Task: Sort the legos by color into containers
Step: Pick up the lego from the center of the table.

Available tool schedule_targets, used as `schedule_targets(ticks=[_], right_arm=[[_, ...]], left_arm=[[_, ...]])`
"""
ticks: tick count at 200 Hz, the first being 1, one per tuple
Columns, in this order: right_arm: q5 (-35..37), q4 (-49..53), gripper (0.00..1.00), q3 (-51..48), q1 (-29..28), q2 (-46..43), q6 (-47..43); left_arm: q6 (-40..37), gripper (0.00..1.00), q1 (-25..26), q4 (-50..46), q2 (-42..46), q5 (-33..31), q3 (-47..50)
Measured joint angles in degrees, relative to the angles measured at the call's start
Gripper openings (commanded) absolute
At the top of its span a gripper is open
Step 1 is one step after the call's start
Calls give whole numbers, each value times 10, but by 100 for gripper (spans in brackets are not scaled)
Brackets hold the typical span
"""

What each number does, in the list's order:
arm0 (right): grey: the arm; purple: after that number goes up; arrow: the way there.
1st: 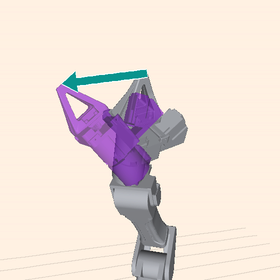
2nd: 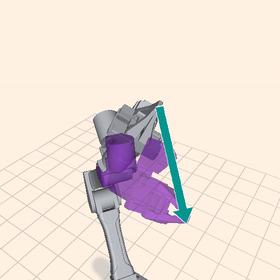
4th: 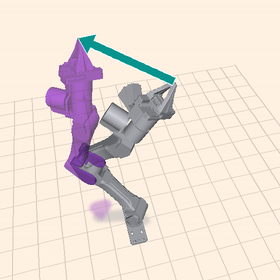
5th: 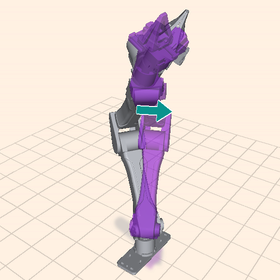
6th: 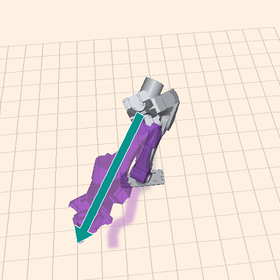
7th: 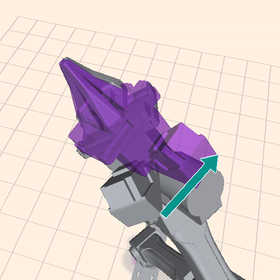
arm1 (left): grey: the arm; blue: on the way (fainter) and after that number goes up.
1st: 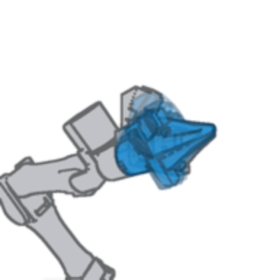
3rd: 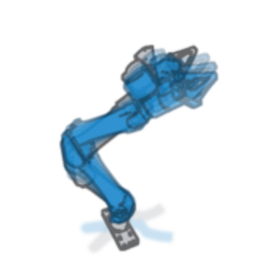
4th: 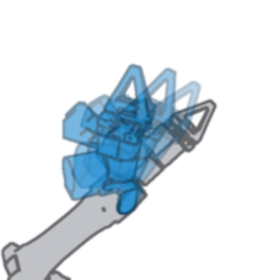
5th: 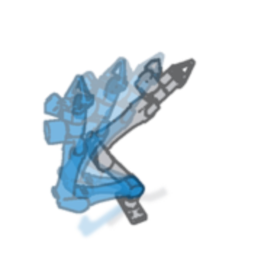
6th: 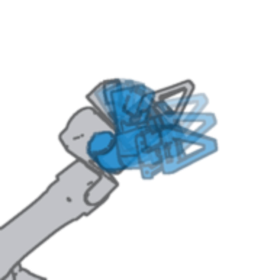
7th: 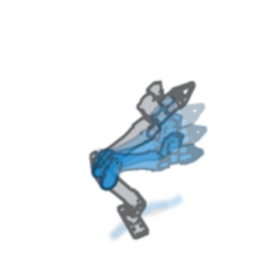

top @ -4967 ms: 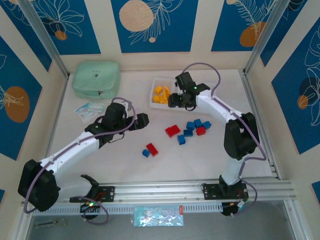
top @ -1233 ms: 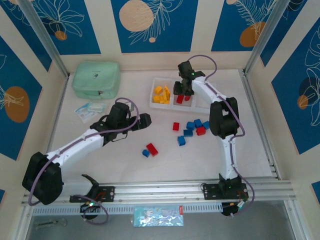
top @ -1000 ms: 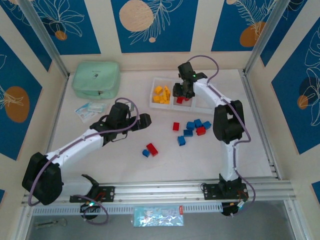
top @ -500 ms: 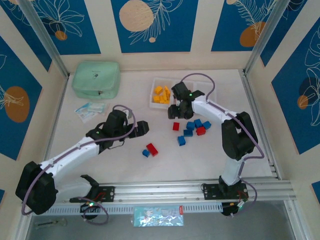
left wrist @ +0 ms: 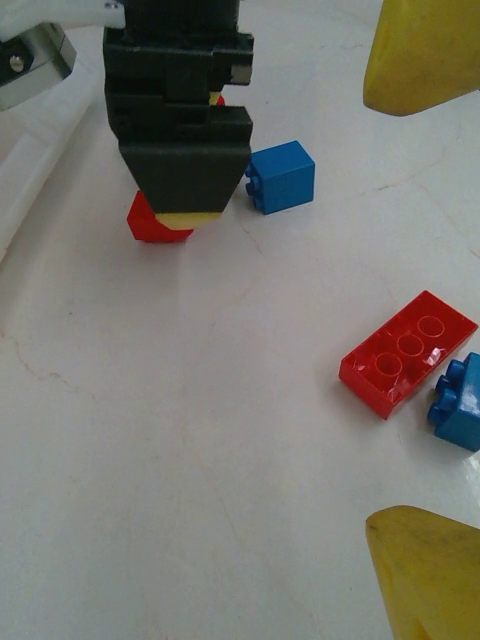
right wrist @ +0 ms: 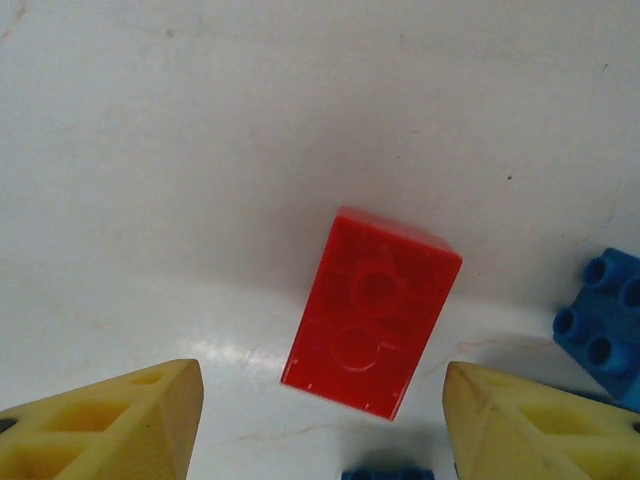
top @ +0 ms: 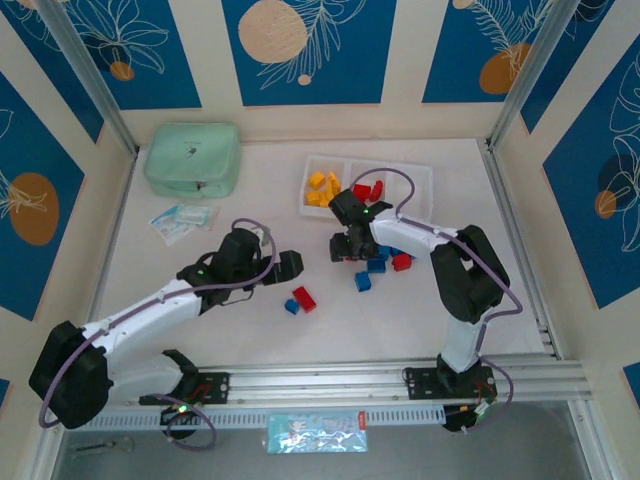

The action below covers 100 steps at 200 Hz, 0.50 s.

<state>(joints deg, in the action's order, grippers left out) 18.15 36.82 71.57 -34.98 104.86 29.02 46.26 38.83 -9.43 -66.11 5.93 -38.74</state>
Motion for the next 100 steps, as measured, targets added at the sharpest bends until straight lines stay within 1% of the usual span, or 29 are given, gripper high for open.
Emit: schedule_targets(ticks=[23,100], right_arm=[[12,-4,62,0,1,17,0],[31,-21,39,40,11,64,-11]], left_arm=[[2,100,4,4,-6,-3,0],[2,100,7,7,-13,-6,0]])
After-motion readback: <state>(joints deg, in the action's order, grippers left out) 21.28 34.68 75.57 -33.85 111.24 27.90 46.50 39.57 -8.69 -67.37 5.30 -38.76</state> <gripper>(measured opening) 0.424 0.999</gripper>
